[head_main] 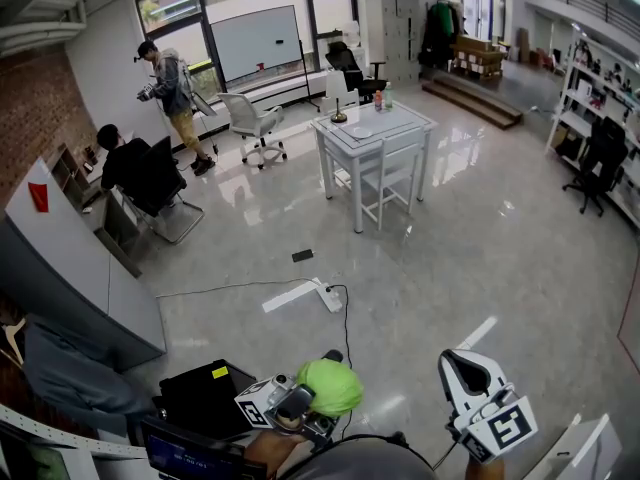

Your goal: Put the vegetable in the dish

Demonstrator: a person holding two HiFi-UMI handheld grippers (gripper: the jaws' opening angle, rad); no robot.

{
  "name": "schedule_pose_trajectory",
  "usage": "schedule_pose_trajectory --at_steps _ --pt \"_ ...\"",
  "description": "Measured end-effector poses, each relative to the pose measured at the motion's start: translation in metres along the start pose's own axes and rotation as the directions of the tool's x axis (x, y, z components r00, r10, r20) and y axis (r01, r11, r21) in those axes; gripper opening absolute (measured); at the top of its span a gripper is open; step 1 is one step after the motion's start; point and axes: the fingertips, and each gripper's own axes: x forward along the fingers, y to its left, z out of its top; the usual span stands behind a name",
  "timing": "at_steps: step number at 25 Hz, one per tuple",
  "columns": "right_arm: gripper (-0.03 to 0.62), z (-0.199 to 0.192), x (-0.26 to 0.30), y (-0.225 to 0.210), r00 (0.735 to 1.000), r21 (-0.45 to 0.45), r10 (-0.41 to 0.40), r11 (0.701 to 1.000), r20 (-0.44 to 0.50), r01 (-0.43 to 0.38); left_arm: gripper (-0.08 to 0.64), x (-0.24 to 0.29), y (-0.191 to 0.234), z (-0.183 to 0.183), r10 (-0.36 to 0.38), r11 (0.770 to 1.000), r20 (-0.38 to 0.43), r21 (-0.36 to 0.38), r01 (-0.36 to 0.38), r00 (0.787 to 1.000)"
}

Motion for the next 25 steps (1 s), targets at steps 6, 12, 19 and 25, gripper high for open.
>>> schedule_pose_trajectory --at_steps 6,12,19,25 --pt "0.008 -0.003 0.008 -0.003 1.000 0.005 -0.025 1.000 -0.003 0.025 0.350 -0.008 0.002 0.013 0.003 1.000 0.002 0.004 -0.003 1.000" --pt "0.008 0.000 0.018 0.003 0.998 0.001 -0.061 0.998 0.002 0.061 0.350 -0.018 -0.001 0.032 -0.001 1.000 0.000 0.002 0.001 1.000" --pt "0.008 0.008 0.031 0.013 0.995 -0.042 -0.096 0.995 0.000 0.095 0.350 -0.026 0.000 0.055 -0.032 0.999 -0.009 -0.025 0.032 0.999" --pt "0.008 0.009 0.041 -0.005 0.996 -0.053 -0.094 0.994 -0.008 0.093 0.350 -0.018 0.023 0.064 -0.036 0.999 -0.002 -0.032 0.036 0.999"
